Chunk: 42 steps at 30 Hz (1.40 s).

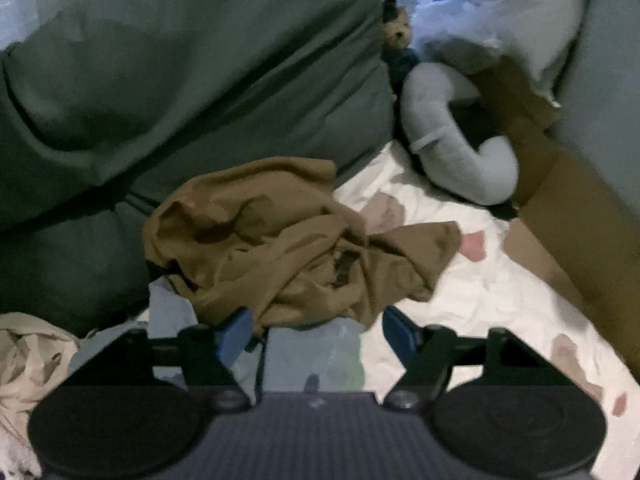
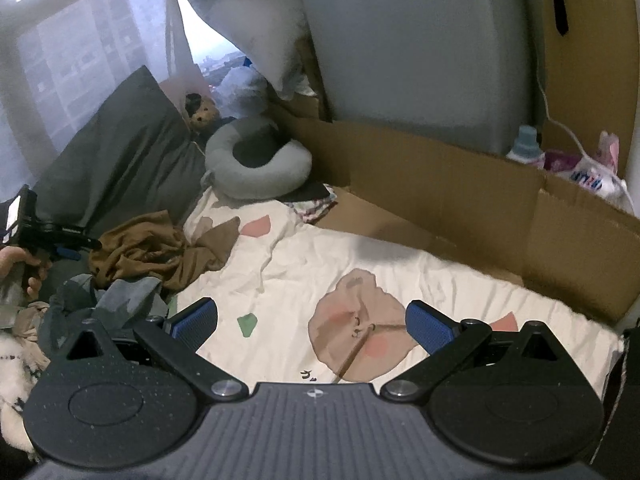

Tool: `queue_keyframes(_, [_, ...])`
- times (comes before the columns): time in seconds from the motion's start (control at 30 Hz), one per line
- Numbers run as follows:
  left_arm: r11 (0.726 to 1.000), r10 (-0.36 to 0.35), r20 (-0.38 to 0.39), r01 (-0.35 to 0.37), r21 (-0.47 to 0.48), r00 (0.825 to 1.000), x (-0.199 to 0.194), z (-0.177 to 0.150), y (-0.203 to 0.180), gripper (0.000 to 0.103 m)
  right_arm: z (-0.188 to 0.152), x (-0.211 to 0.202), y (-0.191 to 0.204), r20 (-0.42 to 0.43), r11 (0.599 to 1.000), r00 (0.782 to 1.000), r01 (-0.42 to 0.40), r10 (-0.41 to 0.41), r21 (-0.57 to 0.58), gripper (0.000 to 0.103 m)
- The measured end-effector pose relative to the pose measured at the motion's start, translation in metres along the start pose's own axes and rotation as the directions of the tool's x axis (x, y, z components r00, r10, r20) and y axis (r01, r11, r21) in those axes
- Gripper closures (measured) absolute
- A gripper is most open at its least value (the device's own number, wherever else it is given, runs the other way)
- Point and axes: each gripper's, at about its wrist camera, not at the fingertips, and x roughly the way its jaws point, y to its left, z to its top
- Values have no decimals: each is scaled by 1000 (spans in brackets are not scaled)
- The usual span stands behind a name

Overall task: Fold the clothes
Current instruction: 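Move the left tool toward the brown shirt on the clothes pile, then grasp the brown shirt with the left gripper and lift it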

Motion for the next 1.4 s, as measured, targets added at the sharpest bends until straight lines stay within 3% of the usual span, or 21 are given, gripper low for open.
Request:
queue_keyframes(0.17, [1000, 5, -18, -6, -29, 1000, 27, -4, 3, 29, -14, 24, -19, -34, 1000, 999, -4, 5, 25, 0])
queue_keyframes(0.3, [999, 34, -11, -34, 22, 999, 48, -7, -1, 31, -25, 42, -31, -51, 999, 999, 0, 3, 51, 0])
queue_keyframes(0.37, [998, 45, -15, -45, 42, 999, 60, -5, -1, 40, -33, 50, -34, -59, 998, 998, -5, 8, 59, 0])
queue_keyframes(0.53, [989, 131, 31, -133, 59, 991, 80, 8, 2, 43, -57, 67, -42, -109, 997, 994, -7, 16, 82, 0])
queue_keyframes(0.7, [984, 158, 12, -158, 84, 987, 99, 13, 1, 43, -74, 77, -49, -135, 993, 990, -11, 27, 118, 0])
queue_keyframes(0.8, [986, 151, 16, -152, 73, 988, 107, 10, -1, 66, -79, 82, -48, -146, 992, 989, -10, 29, 125, 0])
queue_keyframes(0.83, [985, 152, 14, -152, 77, 988, 109, 9, -3, 79, -81, 83, -47, -147, 993, 989, -6, 24, 120, 0])
queue_keyframes(0.9, [983, 160, 28, -161, 88, 987, 108, 6, -8, 88, -83, 85, -47, -147, 991, 989, -6, 26, 131, 0])
queue_keyframes(0.97, [985, 142, 58, -147, 87, 988, 97, 7, -13, 94, -86, 85, -48, -149, 987, 988, -6, 30, 162, 0])
queue_keyframes(1.17, [995, 20, 131, -33, 94, 991, 54, 16, -26, 96, -90, 85, -46, -140, 980, 989, -16, 44, 196, 0])
queue_keyframes(1.3, [990, -64, 164, 41, 136, 984, 19, 24, -41, 96, -88, 84, -42, -130, 978, 990, -30, 58, 205, 0])
queue_keyframes(1.4, [979, -83, 169, 48, 199, 982, -2, 27, -54, 96, -86, 83, -38, -123, 975, 990, -36, 64, 217, 0])
